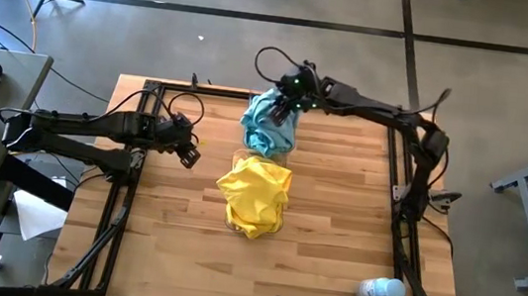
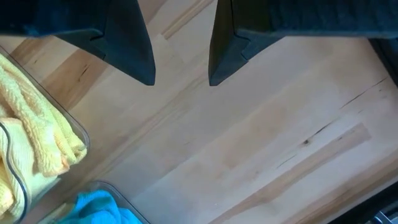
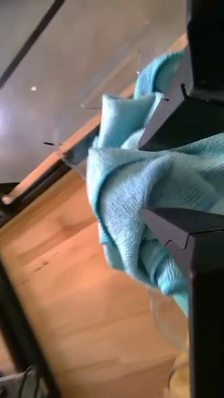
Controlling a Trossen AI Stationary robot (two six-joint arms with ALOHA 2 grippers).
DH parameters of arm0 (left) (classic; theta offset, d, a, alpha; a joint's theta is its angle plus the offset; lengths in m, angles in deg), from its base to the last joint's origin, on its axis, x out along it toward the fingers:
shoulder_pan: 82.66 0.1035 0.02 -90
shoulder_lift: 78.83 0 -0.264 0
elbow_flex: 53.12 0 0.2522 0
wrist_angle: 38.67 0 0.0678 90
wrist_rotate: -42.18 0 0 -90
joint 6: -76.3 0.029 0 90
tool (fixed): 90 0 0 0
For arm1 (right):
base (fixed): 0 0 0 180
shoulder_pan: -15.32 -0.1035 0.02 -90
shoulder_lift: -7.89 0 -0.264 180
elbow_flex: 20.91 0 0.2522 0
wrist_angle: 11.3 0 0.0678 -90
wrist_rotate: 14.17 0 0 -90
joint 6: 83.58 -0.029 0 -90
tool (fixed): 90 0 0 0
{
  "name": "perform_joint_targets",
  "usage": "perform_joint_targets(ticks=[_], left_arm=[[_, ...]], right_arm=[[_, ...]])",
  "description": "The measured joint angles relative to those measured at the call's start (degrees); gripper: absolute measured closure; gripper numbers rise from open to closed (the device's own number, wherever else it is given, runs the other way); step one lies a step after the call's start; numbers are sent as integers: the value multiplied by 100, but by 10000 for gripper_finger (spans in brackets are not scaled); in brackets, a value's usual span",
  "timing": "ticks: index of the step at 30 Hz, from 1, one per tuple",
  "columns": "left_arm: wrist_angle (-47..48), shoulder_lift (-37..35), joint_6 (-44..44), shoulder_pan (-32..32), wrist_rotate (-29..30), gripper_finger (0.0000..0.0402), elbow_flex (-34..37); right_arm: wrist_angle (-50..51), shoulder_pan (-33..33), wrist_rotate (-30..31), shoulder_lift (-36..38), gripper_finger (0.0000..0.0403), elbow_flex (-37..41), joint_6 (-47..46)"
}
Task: Sort microfiber towel by color & place in baskets
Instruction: Put the blue towel into the top transparent bin
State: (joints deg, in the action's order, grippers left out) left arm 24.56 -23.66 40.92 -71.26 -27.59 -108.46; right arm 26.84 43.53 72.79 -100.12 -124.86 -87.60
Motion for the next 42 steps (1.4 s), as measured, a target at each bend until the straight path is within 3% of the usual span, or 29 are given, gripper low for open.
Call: perform_joint_targets(ticks=[11, 18, 27, 42], left_arm=[[1, 0, 108, 71, 17, 261, 0], [3, -2, 108, 177, -24, 261, 0], [28, -2, 260, 177, -37, 261, 0], [32, 0, 333, 177, -22, 261, 168]], right_arm=[[-72, -309, -35, 176, 249, -6, 170], [29, -512, 382, -512, 249, -7, 35], [-22, -353, 157, -1355, 249, -44, 7], [-39, -343, 51, -1155, 249, -3, -3]])
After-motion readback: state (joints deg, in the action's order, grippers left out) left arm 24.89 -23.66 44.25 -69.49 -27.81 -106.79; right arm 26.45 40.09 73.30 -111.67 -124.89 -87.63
